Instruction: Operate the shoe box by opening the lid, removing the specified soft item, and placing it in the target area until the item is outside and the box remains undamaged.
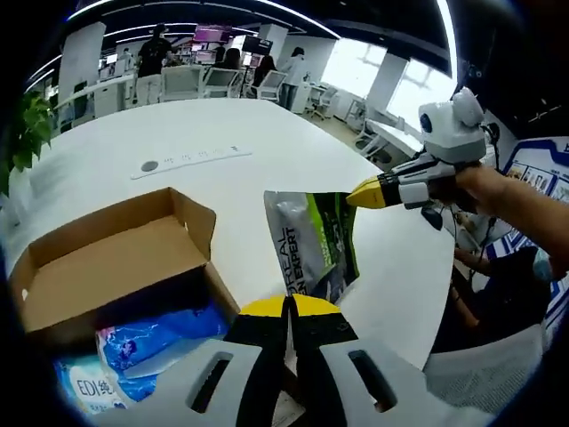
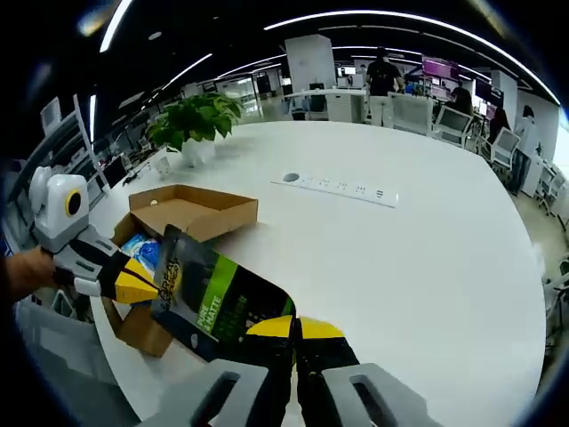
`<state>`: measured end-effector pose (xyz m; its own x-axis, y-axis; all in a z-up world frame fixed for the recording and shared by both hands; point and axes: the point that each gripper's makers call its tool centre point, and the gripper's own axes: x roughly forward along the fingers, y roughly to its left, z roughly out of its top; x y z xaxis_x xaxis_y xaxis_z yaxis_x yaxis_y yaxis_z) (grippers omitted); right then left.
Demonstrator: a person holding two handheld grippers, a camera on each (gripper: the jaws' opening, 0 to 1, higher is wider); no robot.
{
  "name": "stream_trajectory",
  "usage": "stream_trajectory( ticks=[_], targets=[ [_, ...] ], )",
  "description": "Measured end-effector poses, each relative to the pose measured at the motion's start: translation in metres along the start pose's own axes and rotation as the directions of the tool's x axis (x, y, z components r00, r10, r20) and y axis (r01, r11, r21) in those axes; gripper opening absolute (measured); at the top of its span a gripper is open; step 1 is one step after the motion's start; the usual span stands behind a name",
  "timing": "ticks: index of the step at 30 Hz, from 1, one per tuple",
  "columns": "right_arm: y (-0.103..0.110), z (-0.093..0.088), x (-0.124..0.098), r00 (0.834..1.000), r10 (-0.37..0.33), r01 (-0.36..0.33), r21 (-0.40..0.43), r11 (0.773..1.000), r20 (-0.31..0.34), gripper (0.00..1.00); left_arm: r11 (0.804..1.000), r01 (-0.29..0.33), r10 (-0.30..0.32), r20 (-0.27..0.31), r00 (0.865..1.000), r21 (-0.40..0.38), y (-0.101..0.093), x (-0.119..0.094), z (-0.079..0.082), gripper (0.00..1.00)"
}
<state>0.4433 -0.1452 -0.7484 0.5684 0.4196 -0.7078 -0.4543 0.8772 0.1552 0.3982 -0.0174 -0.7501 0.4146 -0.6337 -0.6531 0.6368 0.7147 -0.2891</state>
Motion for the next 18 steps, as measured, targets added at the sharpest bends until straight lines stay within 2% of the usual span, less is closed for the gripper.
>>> stream_trajectory(
  ticks=[18],
  targets=[
    [-0.018,-0.014,0.024,0.999,0.0,0.001,0.02,1.0,-0.043,0.0,0.998,-0.032,0.035,-0.052,0.998,0.047,0.005,0.022,-0.002,0.0]
  ],
)
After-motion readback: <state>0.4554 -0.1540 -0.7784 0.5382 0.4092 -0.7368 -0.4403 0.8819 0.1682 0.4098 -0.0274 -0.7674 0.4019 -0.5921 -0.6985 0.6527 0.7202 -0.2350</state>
